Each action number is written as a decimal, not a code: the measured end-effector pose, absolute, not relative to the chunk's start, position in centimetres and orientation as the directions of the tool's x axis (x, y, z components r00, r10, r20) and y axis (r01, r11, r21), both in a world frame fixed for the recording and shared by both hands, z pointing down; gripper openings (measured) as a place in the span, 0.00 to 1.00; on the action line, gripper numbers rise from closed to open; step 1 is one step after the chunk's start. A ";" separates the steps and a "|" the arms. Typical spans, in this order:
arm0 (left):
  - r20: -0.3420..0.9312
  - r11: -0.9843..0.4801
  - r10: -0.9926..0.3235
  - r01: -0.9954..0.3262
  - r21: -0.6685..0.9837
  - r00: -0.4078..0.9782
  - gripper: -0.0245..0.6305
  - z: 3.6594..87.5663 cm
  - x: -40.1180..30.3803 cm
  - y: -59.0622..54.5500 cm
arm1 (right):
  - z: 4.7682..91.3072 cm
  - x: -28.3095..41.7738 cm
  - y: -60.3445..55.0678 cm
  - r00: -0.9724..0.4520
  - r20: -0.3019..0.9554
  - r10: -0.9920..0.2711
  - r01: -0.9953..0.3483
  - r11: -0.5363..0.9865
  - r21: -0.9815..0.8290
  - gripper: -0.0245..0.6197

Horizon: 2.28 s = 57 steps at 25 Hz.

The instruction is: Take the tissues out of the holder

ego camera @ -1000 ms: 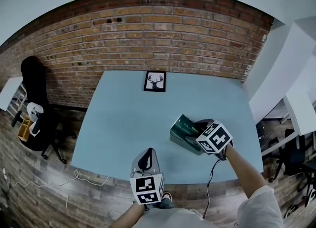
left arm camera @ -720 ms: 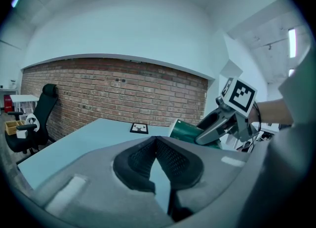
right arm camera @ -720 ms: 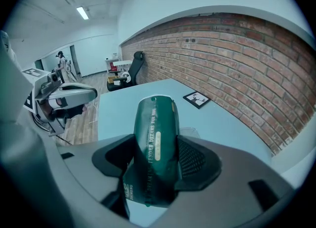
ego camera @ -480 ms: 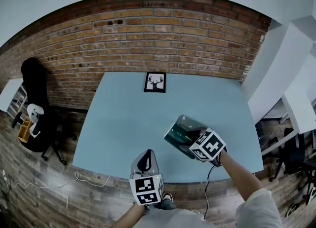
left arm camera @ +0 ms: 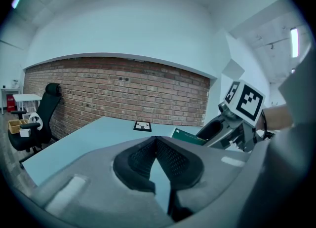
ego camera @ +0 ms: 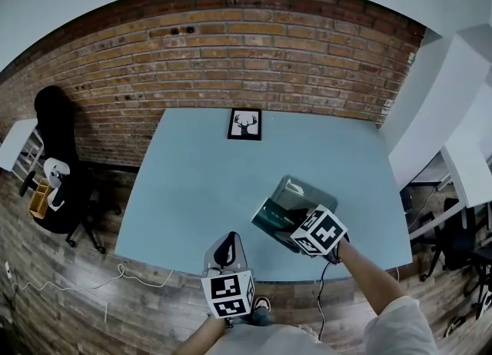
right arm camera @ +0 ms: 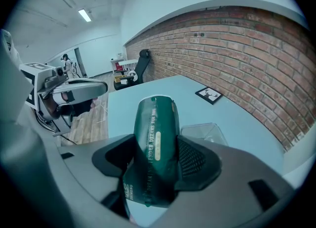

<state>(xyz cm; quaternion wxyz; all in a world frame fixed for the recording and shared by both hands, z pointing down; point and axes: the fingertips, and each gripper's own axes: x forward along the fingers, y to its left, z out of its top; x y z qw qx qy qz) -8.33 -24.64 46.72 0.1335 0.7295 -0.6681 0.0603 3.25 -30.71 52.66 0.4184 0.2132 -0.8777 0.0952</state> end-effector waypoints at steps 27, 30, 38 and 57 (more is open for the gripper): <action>0.316 -0.069 -0.943 -0.991 0.113 0.102 0.05 49.0 -7.8 -24.9 | 60.2 2.9 -27.8 -0.530 0.824 -0.202 -0.456 0.887 -0.076 0.47; 0.320 -0.066 -0.942 -0.991 0.114 0.099 0.05 49.2 -8.0 -25.0 | 61.0 2.8 -27.6 -0.525 0.828 -0.197 -0.459 0.885 -0.080 0.47; 0.330 -0.059 -0.939 -0.992 0.113 0.094 0.05 49.7 -8.1 -25.1 | 62.6 2.9 -27.4 -0.518 0.832 -0.196 -0.466 0.881 -0.082 0.47; 0.355 -0.049 -0.930 -0.991 0.125 0.091 0.05 51.0 -8.6 -25.6 | 64.0 3.0 -27.5 -0.546 0.817 -0.187 -0.489 0.863 -0.129 0.47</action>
